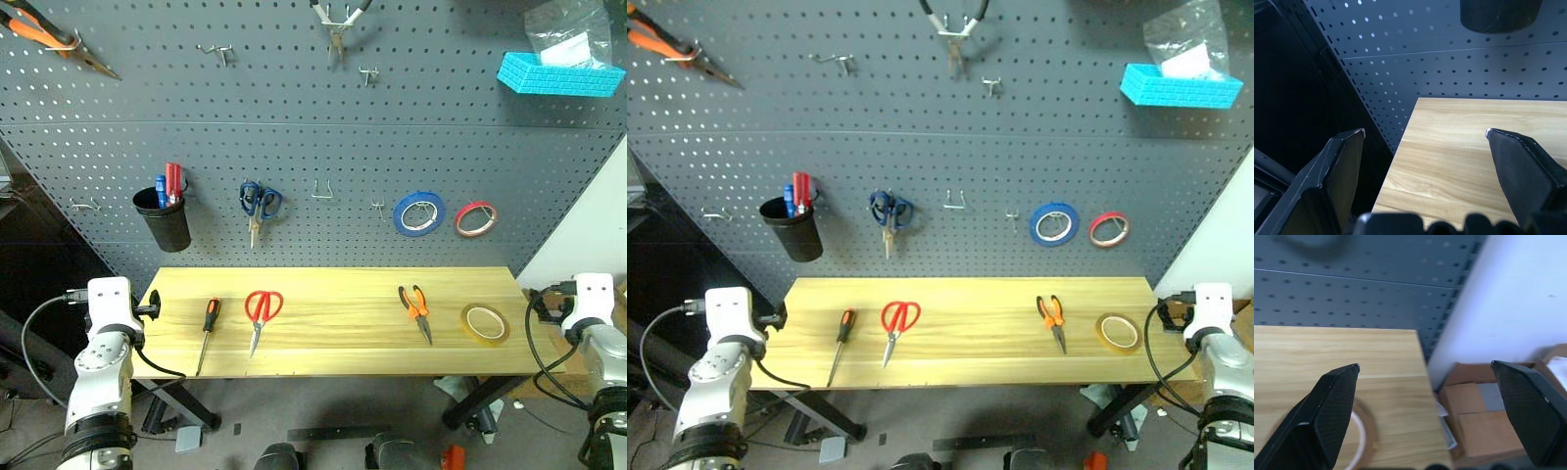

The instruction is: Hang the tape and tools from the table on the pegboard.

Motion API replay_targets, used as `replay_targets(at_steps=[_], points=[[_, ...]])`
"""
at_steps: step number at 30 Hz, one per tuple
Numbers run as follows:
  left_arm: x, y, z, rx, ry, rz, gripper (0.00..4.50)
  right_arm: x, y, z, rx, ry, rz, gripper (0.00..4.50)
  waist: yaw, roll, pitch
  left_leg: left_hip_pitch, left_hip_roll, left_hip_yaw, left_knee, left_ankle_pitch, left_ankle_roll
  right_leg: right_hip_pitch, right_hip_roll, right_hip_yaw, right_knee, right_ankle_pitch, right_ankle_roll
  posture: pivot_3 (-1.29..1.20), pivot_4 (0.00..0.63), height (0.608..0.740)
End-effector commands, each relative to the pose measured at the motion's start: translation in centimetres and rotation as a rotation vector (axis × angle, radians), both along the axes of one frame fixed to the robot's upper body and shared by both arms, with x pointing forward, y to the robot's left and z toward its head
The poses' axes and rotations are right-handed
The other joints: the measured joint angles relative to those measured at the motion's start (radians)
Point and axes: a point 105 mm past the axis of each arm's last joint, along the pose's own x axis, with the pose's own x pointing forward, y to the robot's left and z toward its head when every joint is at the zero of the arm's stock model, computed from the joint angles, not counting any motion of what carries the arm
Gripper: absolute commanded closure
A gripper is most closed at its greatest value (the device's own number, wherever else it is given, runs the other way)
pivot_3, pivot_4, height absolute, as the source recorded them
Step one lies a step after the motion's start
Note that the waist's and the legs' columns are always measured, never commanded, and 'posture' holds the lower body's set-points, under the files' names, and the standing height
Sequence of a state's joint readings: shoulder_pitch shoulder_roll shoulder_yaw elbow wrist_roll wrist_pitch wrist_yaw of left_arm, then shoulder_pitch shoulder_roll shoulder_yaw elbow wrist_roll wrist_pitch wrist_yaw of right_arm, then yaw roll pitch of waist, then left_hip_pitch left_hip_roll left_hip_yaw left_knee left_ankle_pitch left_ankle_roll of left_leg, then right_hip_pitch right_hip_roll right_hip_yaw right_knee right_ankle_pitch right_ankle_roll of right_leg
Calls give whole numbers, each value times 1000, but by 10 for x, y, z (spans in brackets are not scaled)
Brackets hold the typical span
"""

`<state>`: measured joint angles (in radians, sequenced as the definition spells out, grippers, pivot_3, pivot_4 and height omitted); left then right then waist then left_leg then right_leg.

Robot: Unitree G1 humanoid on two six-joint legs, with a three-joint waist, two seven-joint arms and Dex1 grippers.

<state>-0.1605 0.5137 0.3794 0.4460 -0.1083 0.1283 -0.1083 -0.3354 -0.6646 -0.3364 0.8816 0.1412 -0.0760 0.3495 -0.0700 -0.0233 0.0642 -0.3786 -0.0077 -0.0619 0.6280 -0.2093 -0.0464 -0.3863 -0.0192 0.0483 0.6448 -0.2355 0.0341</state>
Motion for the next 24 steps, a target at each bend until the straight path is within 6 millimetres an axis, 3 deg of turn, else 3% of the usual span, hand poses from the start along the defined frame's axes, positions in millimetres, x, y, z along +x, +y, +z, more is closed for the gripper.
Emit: replay_targets(at_steps=[1, 10, 14, 18, 24], points=[[7, 1, 19, 50, -49, -26, 224, 8, -6, 23, -31, -72, 2, 0, -4, 0, 0, 0, 0, 0, 0, 0, 0, 0, 0, 0, 0, 0, 0, -41, 0, 740], [-2, -3, 6, -6, 12, -18, 224, 13, 3, 22, -59, -47, 78, 0, -14, 0, 0, 0, 0, 0, 0, 0, 0, 0, 0, 1, 0, 0, 0, -26, 1, 740], [-2, -17, 17, -29, -28, -68, 224, 16, 24, 16, -37, -22, 169, 0, -13, -2, 5, 0, 0, 0, 0, 0, 0, 0, 0, 1, 0, 0, 0, -29, 51, 740], [-2, -25, 26, 58, -4, -92, 224, 13, 44, 19, 18, -29, 224, 0, -11, -3, 26, 1, 1, -1, 0, 0, 0, 1, 0, 0, 1, 0, 0, -43, 126, 740], [13, -87, 45, 78, -9, -345, 224, -3, 65, 18, 63, 37, 251, 0, 5, 0, 108, -2, 4, -1, 1, 0, 1, -1, -1, 2, 1, 0, 0, -62, 247, 740]])
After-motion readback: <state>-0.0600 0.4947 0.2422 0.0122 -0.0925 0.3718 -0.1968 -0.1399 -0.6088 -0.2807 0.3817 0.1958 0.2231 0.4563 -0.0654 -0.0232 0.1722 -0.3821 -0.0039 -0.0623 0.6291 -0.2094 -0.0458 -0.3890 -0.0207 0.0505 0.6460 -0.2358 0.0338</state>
